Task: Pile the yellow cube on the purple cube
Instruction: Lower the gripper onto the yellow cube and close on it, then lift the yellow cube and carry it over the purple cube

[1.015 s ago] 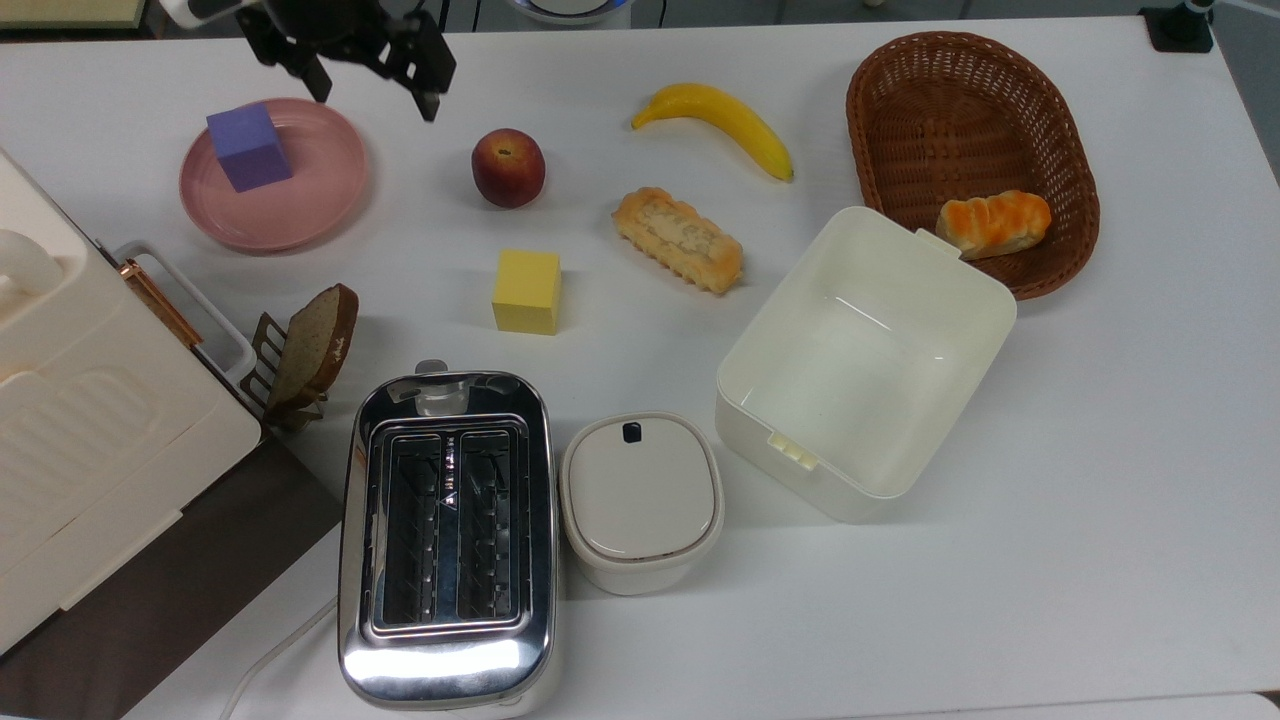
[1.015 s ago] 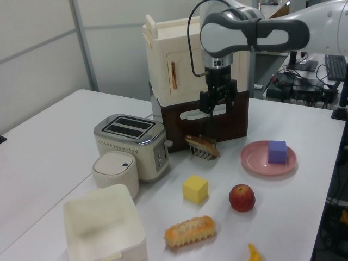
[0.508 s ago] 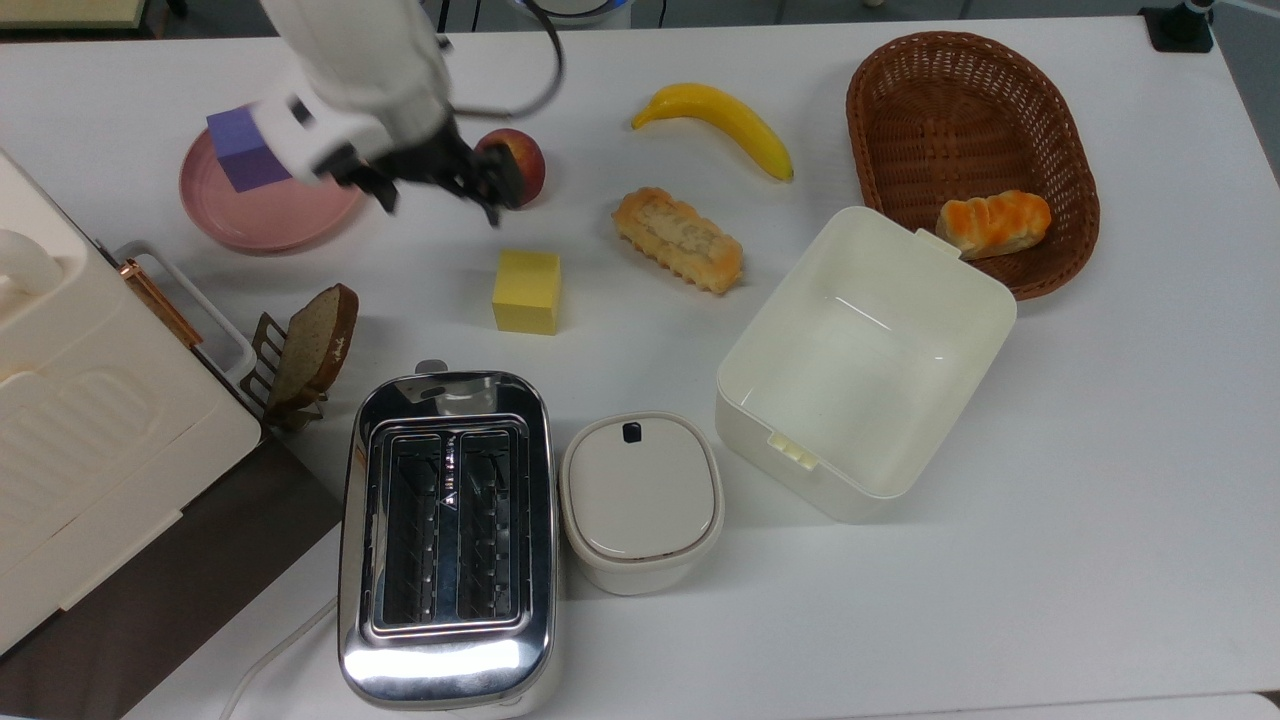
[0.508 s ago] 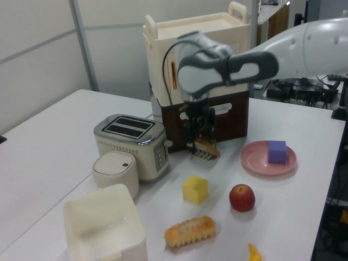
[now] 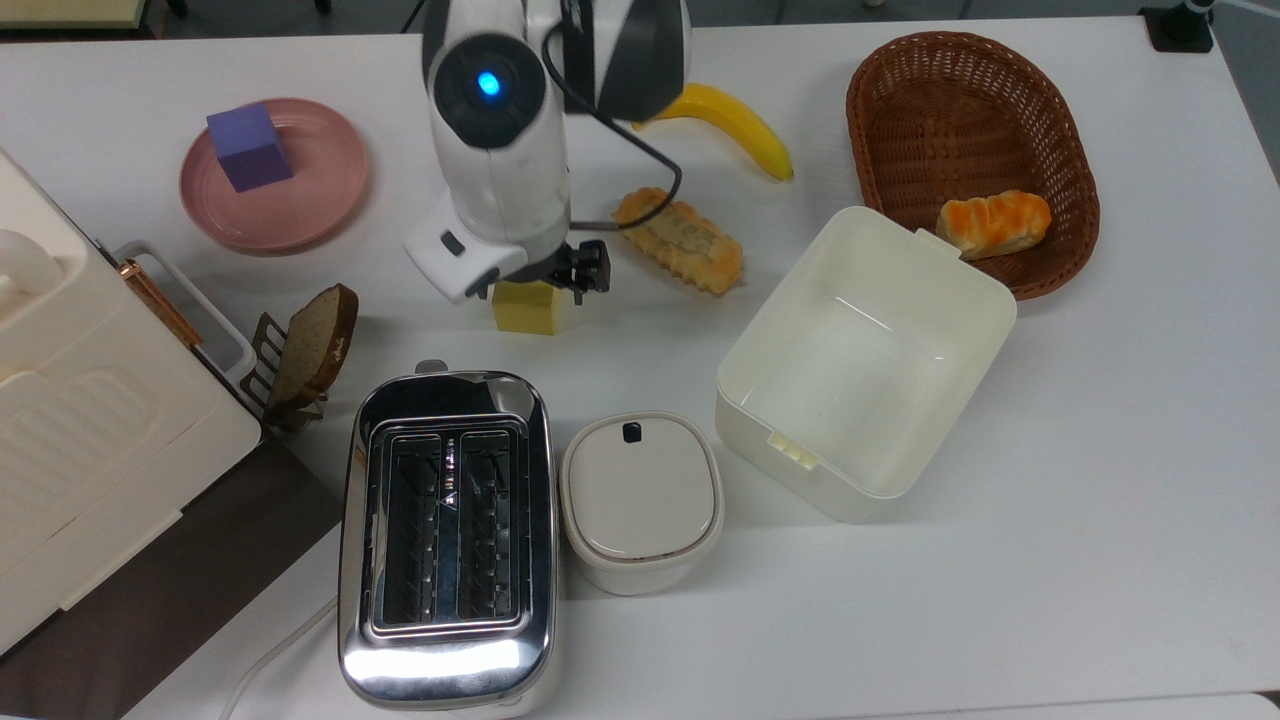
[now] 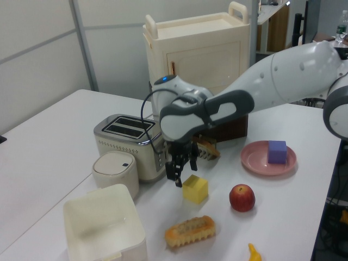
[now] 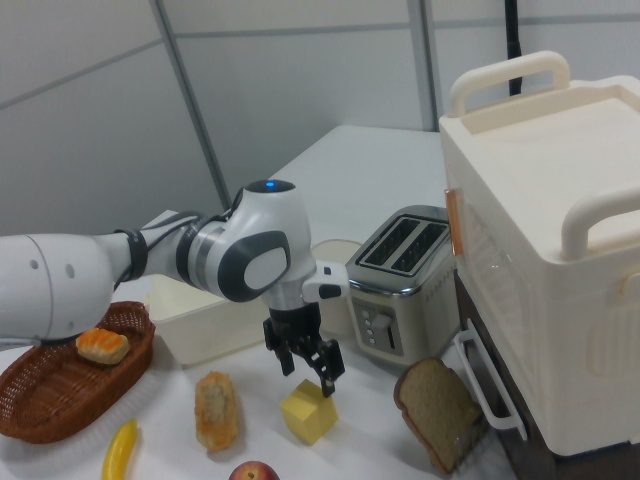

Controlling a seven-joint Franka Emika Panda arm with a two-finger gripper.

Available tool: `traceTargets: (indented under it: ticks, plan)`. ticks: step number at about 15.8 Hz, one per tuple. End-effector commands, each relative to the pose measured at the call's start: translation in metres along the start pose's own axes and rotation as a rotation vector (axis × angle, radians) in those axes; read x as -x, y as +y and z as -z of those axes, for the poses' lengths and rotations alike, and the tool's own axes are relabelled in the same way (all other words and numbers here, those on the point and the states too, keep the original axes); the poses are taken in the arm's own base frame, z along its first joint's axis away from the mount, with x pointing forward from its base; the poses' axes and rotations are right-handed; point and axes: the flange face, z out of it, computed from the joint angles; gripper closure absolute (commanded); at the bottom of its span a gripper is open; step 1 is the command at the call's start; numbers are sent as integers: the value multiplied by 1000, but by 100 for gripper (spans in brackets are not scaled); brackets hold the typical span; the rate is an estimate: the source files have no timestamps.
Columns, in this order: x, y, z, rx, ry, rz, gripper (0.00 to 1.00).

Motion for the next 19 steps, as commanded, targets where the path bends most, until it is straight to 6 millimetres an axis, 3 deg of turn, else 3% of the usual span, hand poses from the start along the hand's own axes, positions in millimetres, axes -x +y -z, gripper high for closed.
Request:
traceTargets:
  ticks: [1, 3, 4, 5, 7, 8, 11, 13, 15, 19]
  plan:
    - [-4, 4, -26, 58, -6, 14, 0]
    - [-7, -4, -41, 69, -20, 29, 0]
    - [-8, -3, -45, 78, -26, 32, 8]
    - [-7, -3, -43, 81, -26, 32, 24]
    - [-3, 3, -32, 77, -31, 17, 69]
    - [3, 6, -23, 76, -59, 18, 75]
    - [30, 31, 24, 46, -117, 31, 75]
    - [58, 75, 65, 7, -153, 52, 75]
    - [75, 130, 86, -28, -133, 9, 74]
    - [99, 237, 72, -56, -139, -15, 72]
